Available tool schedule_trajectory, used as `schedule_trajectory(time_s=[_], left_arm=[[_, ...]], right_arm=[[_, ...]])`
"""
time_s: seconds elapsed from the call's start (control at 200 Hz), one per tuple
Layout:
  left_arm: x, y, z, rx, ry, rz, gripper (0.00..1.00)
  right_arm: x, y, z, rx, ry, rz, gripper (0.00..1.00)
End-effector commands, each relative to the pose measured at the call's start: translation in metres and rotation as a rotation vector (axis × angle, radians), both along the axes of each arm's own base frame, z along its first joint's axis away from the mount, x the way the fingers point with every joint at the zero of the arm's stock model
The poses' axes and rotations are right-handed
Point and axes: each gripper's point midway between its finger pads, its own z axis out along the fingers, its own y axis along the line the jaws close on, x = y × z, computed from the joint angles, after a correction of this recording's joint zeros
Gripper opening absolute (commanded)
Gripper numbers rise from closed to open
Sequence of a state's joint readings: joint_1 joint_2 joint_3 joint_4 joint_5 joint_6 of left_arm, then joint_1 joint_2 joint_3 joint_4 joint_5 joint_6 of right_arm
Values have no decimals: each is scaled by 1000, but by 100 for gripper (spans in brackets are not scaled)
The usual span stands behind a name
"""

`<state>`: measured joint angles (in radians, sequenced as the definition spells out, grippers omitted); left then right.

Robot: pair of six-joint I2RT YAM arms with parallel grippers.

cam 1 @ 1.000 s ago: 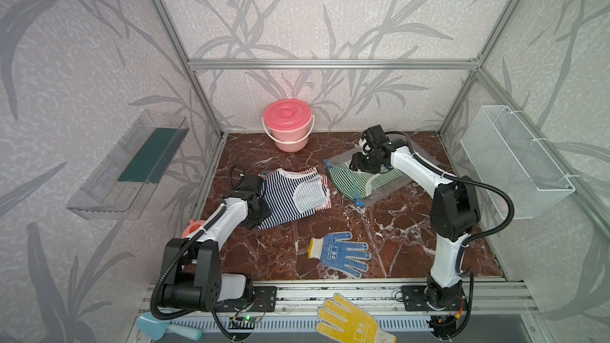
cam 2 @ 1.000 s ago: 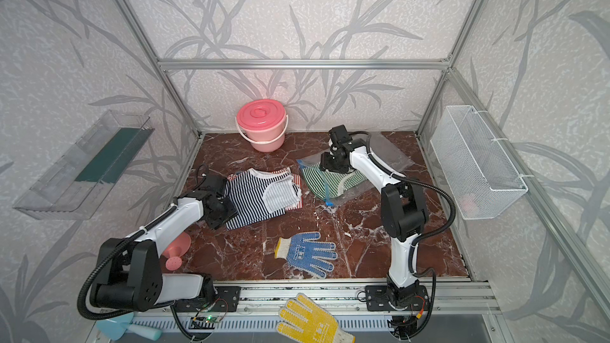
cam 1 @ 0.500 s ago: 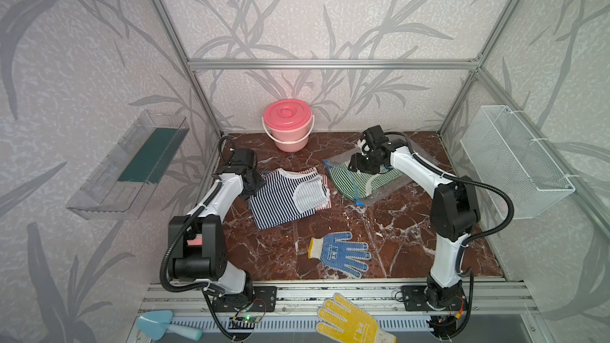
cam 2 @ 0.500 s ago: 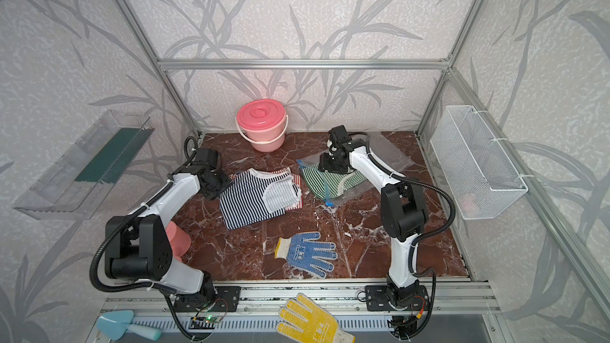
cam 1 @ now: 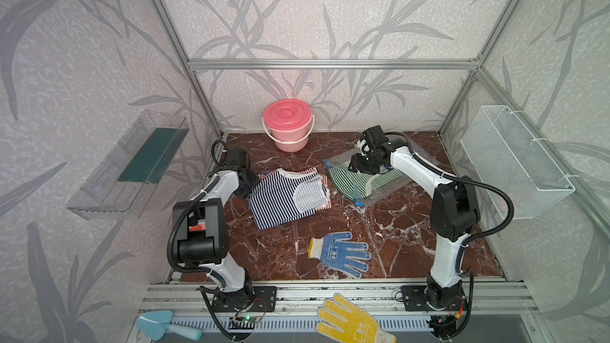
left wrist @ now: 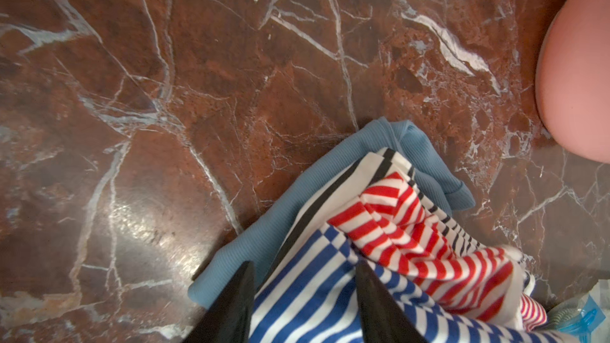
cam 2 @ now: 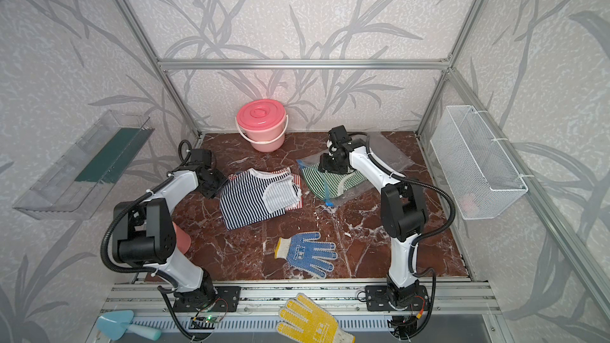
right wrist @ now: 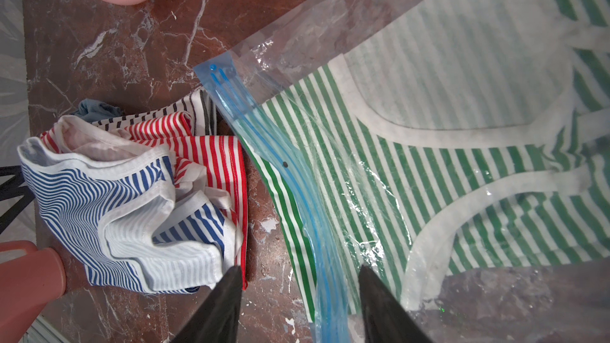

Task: Take the tank top out of the vacuum bag
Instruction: Adjust the tank top.

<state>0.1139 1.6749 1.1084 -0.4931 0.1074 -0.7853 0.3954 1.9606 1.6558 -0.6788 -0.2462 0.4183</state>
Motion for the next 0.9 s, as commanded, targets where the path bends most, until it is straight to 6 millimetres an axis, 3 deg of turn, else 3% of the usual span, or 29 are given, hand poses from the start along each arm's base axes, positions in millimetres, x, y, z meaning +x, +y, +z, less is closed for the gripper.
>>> schedule_trajectory(time_s=[0.0, 0.21, 0.485, 0.895], left_arm=[[15, -3, 4, -25, -38, -2, 38], [20, -4, 7, -32, -62, 4, 14], [17, 3, 36, 28, -100, 2, 0], [31, -1, 61, 50, -128, -27, 0]], right_arm=[[-4, 3, -5, 3, 25, 14, 56], [-5, 1, -4, -4, 23, 12, 56], [-4, 2, -7, -1, 28, 10, 53], [-1, 2, -10, -7, 27, 4, 52]])
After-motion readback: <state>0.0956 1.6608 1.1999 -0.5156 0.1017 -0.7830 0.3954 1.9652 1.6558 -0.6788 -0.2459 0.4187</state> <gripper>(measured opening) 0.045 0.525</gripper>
